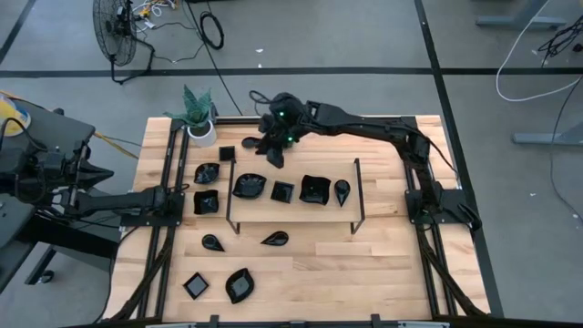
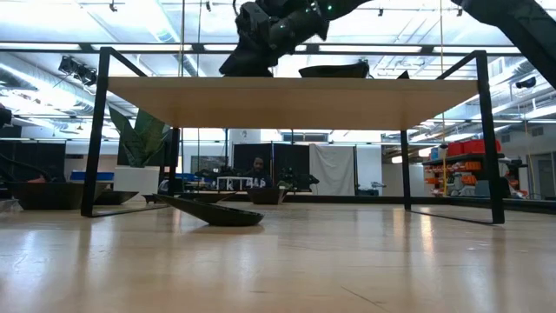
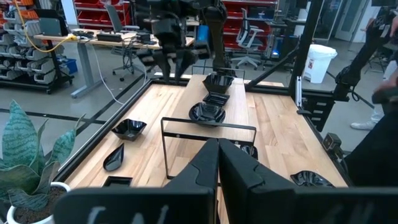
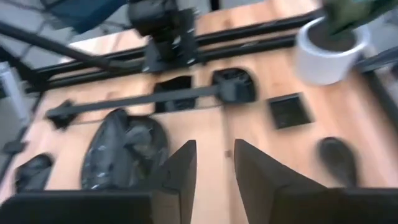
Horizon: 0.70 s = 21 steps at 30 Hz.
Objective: Pick & Place Mini shaped plates
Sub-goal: Stack the distorted square plate on top of the distorted square plate on the shelf
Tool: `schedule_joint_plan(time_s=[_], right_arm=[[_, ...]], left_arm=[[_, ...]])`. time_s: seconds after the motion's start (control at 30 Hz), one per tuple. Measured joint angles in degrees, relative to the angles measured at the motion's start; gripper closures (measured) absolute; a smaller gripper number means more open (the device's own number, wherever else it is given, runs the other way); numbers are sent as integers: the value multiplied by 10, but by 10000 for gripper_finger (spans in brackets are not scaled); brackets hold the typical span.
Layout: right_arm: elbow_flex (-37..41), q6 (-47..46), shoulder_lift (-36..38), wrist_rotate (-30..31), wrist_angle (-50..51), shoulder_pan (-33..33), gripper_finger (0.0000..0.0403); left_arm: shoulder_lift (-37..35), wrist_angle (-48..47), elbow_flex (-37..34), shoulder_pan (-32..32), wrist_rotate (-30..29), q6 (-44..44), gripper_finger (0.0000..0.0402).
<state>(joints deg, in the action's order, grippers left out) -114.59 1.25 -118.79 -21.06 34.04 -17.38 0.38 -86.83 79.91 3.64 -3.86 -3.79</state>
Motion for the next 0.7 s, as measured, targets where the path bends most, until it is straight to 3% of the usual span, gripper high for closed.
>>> schedule_joint_plan(time_s=[0.13, 0.27, 0.7], right_arm=[[18, 12, 26, 29, -14, -4, 302], [84, 23, 72, 48, -49, -5, 314], [453, 98, 367, 65, -166, 11, 355]], left_arm=[[0, 0, 0, 0, 0, 0, 383], [0, 0, 0, 0, 0, 0, 383], [0, 0, 0, 0, 0, 0, 383]])
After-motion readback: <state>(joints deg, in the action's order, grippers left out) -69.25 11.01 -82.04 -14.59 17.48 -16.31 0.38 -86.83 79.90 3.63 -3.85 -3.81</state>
